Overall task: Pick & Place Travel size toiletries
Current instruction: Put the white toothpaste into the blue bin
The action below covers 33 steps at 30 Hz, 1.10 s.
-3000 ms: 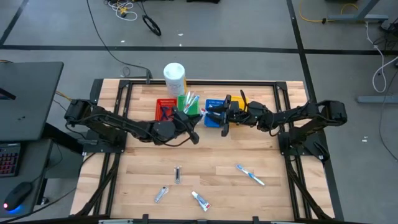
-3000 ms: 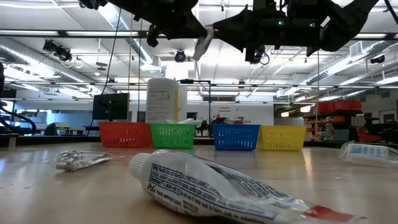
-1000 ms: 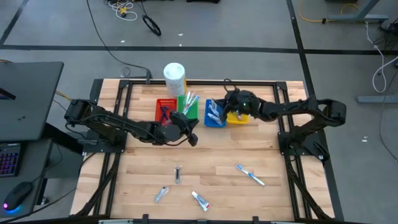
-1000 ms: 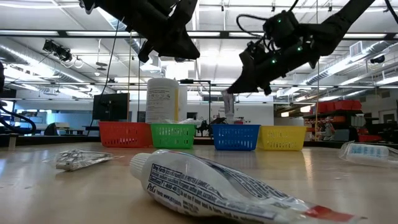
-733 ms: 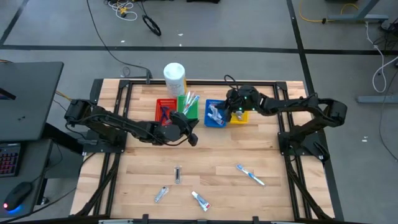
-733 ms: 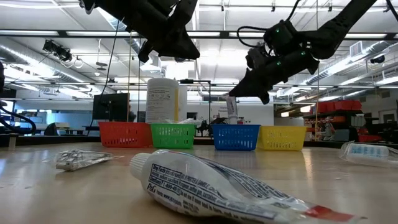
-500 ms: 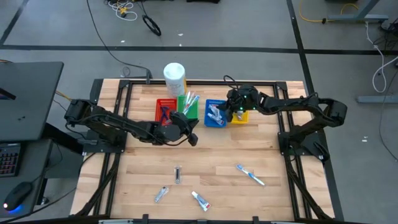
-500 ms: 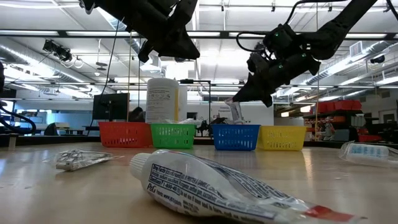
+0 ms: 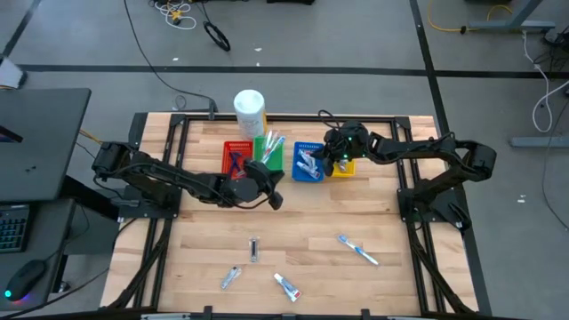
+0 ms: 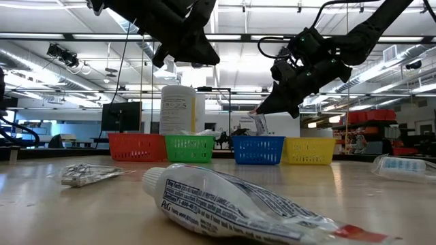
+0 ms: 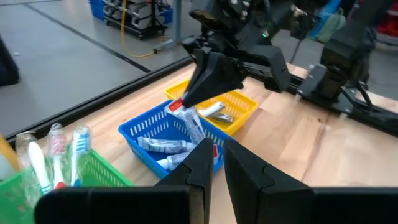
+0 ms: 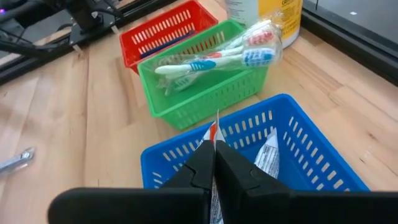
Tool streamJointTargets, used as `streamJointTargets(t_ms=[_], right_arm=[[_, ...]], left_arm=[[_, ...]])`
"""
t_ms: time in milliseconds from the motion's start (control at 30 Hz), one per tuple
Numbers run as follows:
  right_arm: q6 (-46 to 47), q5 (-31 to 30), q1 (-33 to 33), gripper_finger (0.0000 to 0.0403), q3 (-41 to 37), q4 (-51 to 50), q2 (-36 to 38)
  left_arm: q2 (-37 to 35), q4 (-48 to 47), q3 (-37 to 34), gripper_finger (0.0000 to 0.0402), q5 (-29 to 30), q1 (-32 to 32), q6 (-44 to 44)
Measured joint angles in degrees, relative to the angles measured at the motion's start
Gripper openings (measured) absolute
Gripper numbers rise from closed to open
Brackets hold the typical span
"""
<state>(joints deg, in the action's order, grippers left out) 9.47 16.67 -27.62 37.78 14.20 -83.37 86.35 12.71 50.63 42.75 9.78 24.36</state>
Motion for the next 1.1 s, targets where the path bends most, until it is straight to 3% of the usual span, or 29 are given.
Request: streamJointTargets(t_ms=[467,1100], right_arm=[[-0.9,0.0,2.4,0.0015,0.0,1.6,0.0],[0.0,-3.1,2.9,0.0015,0.0,-0.4,0.0]], left_arm=[[0.0,0.5,0.0,0.0046,-10.8,0.0,-7.2],[0.0,0.5,0.0,0.0046,-12.2,0.0,-6.7]])
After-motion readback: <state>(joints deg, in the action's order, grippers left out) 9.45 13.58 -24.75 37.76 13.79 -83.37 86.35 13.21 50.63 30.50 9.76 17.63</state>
